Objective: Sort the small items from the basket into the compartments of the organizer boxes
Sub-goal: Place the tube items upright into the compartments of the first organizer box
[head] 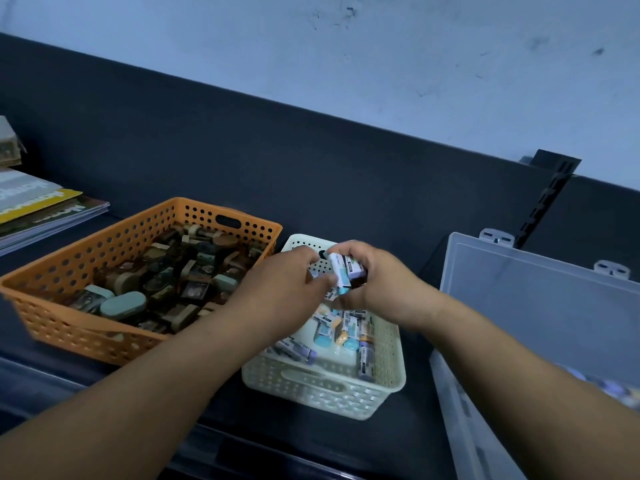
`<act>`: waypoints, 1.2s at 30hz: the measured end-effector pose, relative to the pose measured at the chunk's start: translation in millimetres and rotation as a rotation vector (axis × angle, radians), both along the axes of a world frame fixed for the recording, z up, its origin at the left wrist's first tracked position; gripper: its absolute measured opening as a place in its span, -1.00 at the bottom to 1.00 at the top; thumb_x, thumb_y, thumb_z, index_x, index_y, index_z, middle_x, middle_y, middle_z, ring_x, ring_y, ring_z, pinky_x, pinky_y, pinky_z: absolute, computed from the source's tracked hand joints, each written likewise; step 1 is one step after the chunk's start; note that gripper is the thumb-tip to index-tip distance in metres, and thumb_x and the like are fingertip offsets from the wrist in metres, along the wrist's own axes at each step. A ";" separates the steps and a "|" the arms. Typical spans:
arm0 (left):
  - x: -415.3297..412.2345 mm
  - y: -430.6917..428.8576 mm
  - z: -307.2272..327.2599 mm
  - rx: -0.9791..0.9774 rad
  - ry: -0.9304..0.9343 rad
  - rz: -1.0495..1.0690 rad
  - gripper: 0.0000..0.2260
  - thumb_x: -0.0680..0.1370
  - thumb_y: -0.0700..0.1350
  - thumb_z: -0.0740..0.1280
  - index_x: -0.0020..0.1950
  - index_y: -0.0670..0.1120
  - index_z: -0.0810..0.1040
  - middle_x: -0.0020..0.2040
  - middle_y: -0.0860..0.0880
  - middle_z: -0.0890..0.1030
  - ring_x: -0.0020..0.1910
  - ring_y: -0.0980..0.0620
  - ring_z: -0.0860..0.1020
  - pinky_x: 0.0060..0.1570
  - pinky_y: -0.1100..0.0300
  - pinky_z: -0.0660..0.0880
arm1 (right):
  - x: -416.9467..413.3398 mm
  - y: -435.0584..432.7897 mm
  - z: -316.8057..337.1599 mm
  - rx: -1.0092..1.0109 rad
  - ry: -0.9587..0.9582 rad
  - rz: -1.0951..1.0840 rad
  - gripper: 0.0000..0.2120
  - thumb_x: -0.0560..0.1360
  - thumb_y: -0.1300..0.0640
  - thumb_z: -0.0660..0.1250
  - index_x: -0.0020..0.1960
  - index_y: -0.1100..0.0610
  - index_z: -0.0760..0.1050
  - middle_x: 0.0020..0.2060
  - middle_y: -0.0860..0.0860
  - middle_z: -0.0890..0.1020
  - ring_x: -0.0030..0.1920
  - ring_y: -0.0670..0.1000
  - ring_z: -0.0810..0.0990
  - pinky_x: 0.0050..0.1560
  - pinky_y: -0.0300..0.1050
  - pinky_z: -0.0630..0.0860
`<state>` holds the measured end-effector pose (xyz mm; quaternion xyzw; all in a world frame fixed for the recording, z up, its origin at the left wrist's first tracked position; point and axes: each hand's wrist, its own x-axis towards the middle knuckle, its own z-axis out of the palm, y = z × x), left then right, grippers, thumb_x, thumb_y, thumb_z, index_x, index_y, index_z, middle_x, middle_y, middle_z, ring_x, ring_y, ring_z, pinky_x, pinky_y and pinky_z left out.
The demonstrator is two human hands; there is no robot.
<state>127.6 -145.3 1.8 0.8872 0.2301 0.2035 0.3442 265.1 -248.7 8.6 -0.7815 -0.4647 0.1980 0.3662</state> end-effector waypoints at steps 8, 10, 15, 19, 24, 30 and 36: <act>29.6 -37.8 4.7 -0.609 -0.151 -0.021 -0.85 0.48 -0.23 0.37 0.02 -0.08 0.52 -0.16 -0.16 0.64 -0.28 -0.04 0.57 -0.25 0.11 0.51 | -5.5 -59.8 11.6 0.111 0.234 0.034 -0.46 0.32 0.39 0.49 0.23 0.07 0.48 -0.01 0.18 0.66 -0.04 0.11 0.66 0.10 -0.01 0.59; 34.4 -51.2 6.3 -0.674 -0.160 -0.056 -0.88 0.49 -0.27 0.35 -0.03 -0.08 0.54 -0.17 -0.17 0.64 -0.25 -0.06 0.57 -0.16 0.06 0.51 | 2.3 -79.1 12.3 0.184 0.396 0.009 -0.61 0.41 0.31 0.43 0.21 0.09 0.51 -0.06 0.13 0.63 -0.10 0.03 0.62 0.04 -0.05 0.56; 45.9 -83.1 16.2 -0.712 -0.204 -0.130 -0.81 0.52 -0.33 0.31 -0.01 -0.05 0.55 -0.18 -0.14 0.60 -0.25 -0.02 0.53 -0.17 0.08 0.49 | 22.5 -122.5 17.0 0.243 0.460 -0.146 -0.69 0.55 0.40 0.22 0.08 0.04 0.55 -0.12 0.08 0.66 -0.33 -0.06 0.57 -0.28 -0.21 0.47; 57.1 -105.6 21.2 -0.704 -0.197 -0.145 -0.85 0.52 -0.32 0.31 -0.04 -0.07 0.53 -0.21 -0.13 0.63 -0.34 0.04 0.57 -0.27 0.16 0.53 | 33.7 -152.6 17.7 0.228 0.482 -0.154 -0.51 0.51 0.47 0.22 0.25 -0.03 0.47 -0.09 0.11 0.66 -0.28 0.01 0.64 -0.23 -0.16 0.60; 72.9 -134.0 24.7 -0.686 -0.187 -0.173 -0.94 0.55 -0.23 0.31 -0.10 -0.09 0.51 -0.24 -0.09 0.65 -0.36 0.05 0.61 -0.28 0.18 0.54 | 40.4 -184.4 21.6 0.209 0.479 -0.181 -0.65 0.52 0.47 0.22 0.10 0.06 0.50 -0.16 0.13 0.62 -0.24 0.03 0.67 -0.21 -0.15 0.63; 89.5 -161.3 26.1 -0.547 -0.144 -0.204 -0.92 0.53 -0.21 0.36 -0.16 -0.10 0.52 -0.24 -0.06 0.63 -0.29 0.06 0.56 -0.31 0.22 0.44 | 52.2 -222.1 23.1 0.159 0.188 -0.245 -0.91 0.52 0.29 0.34 -0.03 0.16 0.46 -0.25 0.06 0.59 -0.25 -0.03 0.52 -0.18 -0.18 0.50; 104.2 -183.0 25.0 -0.564 -0.120 -0.194 -0.87 0.54 -0.29 0.28 0.00 -0.10 0.54 -0.14 -0.18 0.60 -0.34 0.03 0.54 -0.35 0.21 0.49 | 60.0 -247.0 19.0 0.116 0.088 -0.308 -0.84 0.46 0.30 0.42 -0.05 0.11 0.50 -0.24 0.20 0.57 -0.27 0.06 0.48 -0.17 0.03 0.49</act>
